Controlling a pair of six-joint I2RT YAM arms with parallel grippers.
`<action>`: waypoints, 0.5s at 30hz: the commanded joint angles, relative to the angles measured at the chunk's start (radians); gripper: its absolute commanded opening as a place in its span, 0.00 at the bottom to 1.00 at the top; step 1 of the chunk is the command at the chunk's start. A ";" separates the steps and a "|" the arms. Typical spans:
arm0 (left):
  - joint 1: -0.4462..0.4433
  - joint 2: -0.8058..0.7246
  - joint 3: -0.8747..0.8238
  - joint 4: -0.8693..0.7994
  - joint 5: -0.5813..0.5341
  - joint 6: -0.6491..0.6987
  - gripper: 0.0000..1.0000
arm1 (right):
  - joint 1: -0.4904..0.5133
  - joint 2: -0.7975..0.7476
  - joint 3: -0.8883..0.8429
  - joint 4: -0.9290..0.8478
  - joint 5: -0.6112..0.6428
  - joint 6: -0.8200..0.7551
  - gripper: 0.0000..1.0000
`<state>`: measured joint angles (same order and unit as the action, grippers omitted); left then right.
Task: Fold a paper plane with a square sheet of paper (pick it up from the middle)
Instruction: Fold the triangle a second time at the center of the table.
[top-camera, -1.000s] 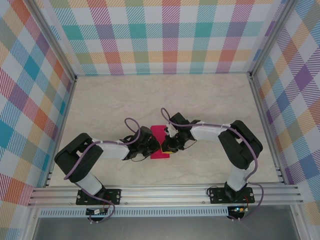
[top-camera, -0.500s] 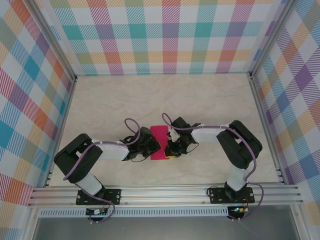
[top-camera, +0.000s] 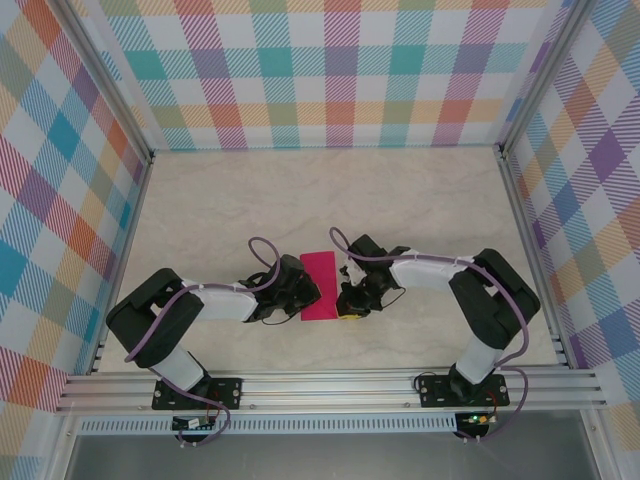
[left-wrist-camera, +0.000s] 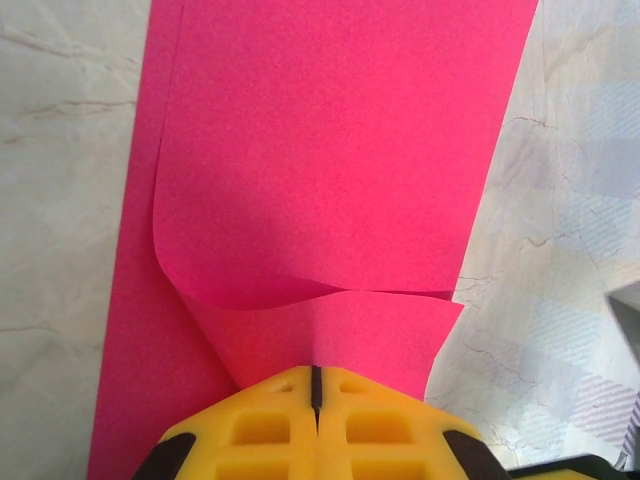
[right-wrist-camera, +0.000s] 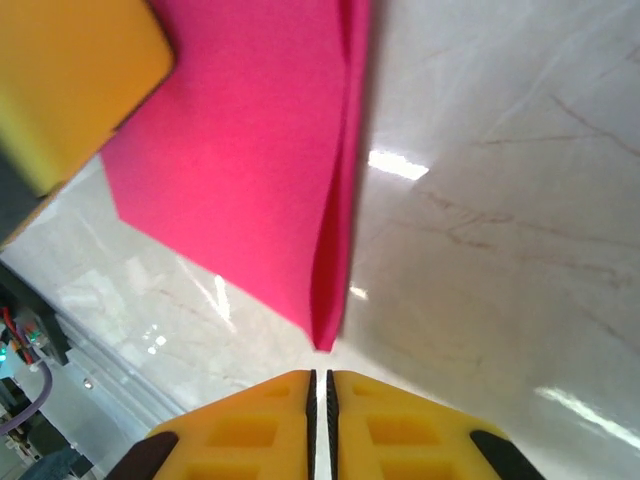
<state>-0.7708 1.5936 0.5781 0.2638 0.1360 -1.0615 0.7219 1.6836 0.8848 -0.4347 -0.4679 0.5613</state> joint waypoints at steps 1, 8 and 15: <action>-0.014 -0.011 -0.029 -0.088 -0.040 0.013 0.00 | 0.007 -0.031 0.059 -0.005 -0.020 -0.001 0.14; -0.013 -0.013 -0.017 -0.087 -0.036 0.015 0.00 | 0.016 0.104 0.143 0.035 -0.068 0.034 0.15; -0.014 -0.019 -0.013 -0.084 -0.036 0.021 0.00 | 0.017 0.184 0.083 0.040 -0.014 0.028 0.10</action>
<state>-0.7708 1.5879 0.5781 0.2539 0.1299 -1.0580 0.7341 1.8481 0.9981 -0.3828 -0.5014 0.5877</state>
